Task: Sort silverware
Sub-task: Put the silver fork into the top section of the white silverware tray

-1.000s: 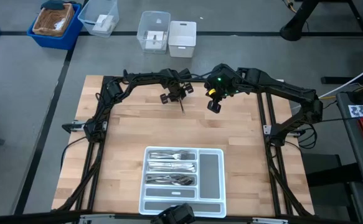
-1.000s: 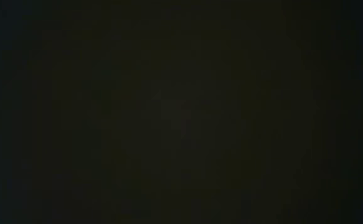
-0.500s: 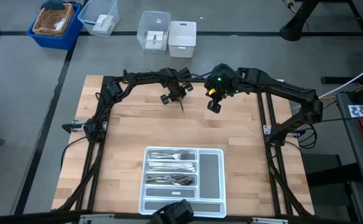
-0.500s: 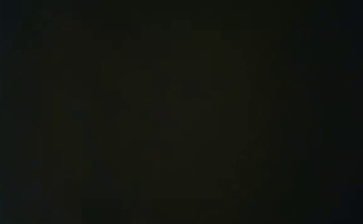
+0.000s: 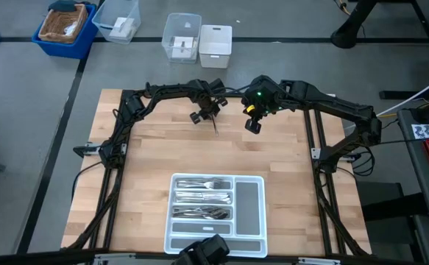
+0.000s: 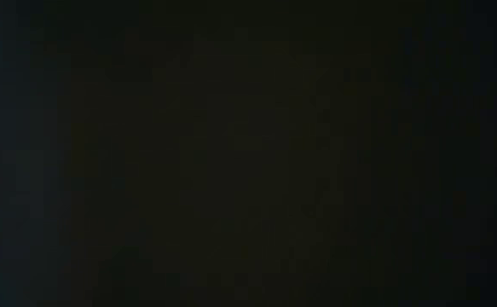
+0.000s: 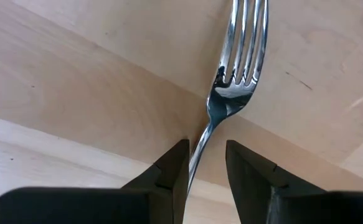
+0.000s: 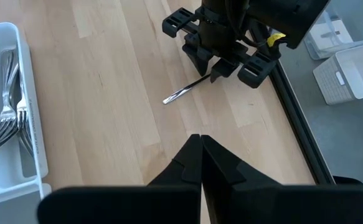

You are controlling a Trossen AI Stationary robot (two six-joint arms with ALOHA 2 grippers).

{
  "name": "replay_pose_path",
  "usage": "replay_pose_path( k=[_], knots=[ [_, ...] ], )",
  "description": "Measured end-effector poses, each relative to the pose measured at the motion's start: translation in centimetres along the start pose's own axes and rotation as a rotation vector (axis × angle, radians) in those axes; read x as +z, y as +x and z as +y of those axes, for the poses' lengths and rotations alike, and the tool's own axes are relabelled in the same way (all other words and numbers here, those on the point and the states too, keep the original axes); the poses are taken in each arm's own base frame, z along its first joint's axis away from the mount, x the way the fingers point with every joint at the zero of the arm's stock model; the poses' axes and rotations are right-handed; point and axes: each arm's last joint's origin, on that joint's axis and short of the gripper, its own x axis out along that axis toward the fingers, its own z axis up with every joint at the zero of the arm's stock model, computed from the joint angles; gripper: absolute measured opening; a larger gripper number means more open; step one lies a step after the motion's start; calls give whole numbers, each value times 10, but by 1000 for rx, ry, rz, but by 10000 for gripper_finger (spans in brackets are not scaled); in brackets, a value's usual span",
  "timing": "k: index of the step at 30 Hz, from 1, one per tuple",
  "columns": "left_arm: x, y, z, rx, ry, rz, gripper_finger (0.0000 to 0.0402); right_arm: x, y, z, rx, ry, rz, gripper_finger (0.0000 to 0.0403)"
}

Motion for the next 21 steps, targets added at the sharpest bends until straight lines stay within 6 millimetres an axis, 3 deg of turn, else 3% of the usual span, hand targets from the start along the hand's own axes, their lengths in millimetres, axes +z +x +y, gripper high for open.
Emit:
replay_pose_path(
  k=[17, 21],
  knots=[
    [0, 0, -1, -14, -48, 1, 95, 0, 0, 0, 0, -25, 1, 5],
    [0, 0, 2, 17, 8, 4, 95, 0, 0, 0, 0, -26, 2, 5]
  ],
)
